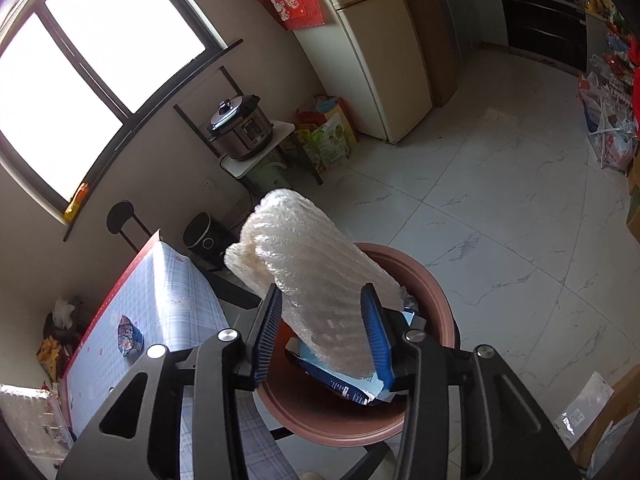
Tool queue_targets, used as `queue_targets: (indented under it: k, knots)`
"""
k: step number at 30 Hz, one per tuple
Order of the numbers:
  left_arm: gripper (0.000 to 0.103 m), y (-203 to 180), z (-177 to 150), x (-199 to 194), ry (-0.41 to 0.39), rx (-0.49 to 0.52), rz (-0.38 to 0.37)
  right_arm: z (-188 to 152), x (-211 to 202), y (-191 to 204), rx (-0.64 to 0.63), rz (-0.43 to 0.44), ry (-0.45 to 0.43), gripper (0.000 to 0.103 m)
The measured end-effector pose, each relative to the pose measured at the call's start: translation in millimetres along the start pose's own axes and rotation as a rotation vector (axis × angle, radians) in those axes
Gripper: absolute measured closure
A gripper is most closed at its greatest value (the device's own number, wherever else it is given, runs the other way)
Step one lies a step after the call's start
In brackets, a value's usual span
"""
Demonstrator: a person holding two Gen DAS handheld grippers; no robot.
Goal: Collect trash
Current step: 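Open the right tool to drop the bubble wrap into the pot, then lower the clear container into the pot and open the left tool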
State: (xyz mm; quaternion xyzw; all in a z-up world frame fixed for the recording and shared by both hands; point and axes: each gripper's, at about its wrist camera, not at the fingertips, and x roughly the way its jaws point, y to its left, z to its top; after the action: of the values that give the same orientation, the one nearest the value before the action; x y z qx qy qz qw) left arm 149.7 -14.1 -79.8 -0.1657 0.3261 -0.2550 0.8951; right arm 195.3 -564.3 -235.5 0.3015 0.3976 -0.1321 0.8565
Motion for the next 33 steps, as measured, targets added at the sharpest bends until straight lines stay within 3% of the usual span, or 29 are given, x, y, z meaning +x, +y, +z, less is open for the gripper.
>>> queue_targets:
  k: [3,14,22,33]
  knots:
    - [0.089,0.9,0.0,0.1,0.004,0.000,0.005,1.9,0.0,4.5,-0.005,-0.009,-0.016,0.036]
    - [0.089,-10.0,7.1,18.5,0.038,0.048,-0.054,-12.1,-38.3,9.0,-0.038,-0.048,-0.073,0.005]
    - [0.089,-47.4,17.9,66.2,0.105,0.136,-0.161,-40.9,-78.4,-13.0,-0.035,-0.098,-0.089,0.005]
    - [0.089,-129.6,8.6,170.8,0.234,0.231,-0.347,-53.9,-131.6,-51.5,-0.024,-0.206,-0.139,0.005]
